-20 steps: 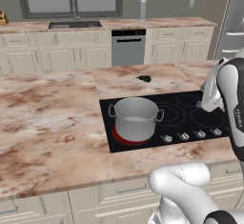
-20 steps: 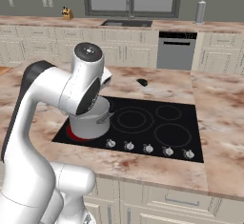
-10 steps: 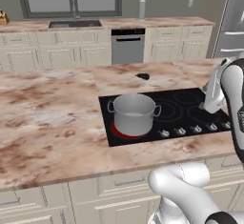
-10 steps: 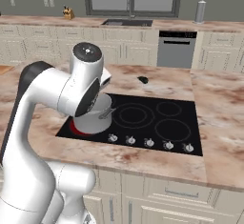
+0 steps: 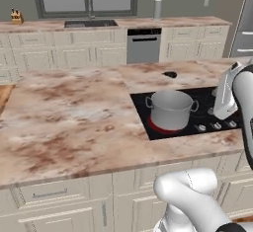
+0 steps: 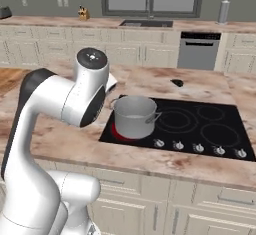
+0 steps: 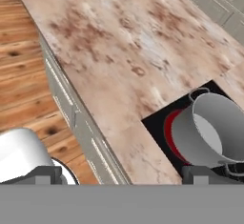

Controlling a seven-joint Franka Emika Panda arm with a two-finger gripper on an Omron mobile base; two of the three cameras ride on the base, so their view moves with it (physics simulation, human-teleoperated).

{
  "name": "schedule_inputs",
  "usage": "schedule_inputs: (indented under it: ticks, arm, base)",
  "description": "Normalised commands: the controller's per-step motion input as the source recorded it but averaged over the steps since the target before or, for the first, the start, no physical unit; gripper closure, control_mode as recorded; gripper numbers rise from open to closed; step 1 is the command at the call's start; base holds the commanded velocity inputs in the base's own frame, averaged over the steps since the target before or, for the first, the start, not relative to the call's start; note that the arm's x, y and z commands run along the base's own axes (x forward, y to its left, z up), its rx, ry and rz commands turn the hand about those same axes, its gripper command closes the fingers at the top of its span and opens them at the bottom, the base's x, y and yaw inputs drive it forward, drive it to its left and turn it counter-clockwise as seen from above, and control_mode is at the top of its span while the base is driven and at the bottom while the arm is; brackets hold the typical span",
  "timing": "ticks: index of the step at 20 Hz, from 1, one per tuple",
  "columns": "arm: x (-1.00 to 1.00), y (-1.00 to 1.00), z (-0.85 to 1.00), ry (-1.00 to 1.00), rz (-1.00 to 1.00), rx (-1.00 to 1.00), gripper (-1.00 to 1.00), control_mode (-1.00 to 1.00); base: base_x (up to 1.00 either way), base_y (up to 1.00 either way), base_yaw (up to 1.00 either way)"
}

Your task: Turn on the burner for the pot on the stove. Wait thirty seconds for the pot to heat up. Then add the eggplant to the pot.

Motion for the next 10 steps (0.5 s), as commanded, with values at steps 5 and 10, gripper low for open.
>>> schedule_inputs:
  ticks: [5, 10]
  arm:
    - [0.00, 0.00, 0.00, 0.00, 0.00, 0.00, -1.00, 1.00]
    - [0.00, 0.00, 0.00, 0.00, 0.00, 0.00, -1.00, 1.00]
  base:
    - [0.00, 1.00, 0.00]
    - [0.00, 1.00, 0.00]
